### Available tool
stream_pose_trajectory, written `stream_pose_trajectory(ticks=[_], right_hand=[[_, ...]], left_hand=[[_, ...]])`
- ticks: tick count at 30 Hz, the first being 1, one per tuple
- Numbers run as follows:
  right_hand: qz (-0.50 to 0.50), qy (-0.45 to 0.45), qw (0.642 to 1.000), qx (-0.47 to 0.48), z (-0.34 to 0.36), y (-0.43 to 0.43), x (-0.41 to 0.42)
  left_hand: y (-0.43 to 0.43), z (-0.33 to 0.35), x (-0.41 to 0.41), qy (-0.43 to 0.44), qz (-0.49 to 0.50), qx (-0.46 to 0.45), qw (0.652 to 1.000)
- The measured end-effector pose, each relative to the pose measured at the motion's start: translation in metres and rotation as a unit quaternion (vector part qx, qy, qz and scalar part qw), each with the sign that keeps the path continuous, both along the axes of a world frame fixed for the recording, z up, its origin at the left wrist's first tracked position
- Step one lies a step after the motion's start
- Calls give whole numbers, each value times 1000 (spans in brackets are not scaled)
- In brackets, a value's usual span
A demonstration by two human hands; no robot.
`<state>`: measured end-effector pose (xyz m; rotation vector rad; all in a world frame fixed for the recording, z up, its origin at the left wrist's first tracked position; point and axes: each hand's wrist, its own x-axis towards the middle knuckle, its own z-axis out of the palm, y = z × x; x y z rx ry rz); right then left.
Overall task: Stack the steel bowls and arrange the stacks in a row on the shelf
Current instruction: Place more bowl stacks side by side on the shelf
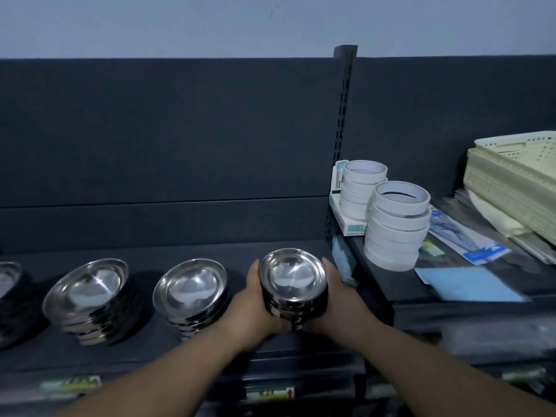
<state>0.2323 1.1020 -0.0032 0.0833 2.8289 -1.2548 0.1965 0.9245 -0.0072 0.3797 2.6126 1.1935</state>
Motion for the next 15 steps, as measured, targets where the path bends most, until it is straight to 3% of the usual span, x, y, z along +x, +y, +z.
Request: stream_pose_trajectory(ticks=[15], right_hand=[[7, 48, 996, -75, -24, 8, 6]], left_hand=[[-9, -28, 23, 35, 66, 96, 993]])
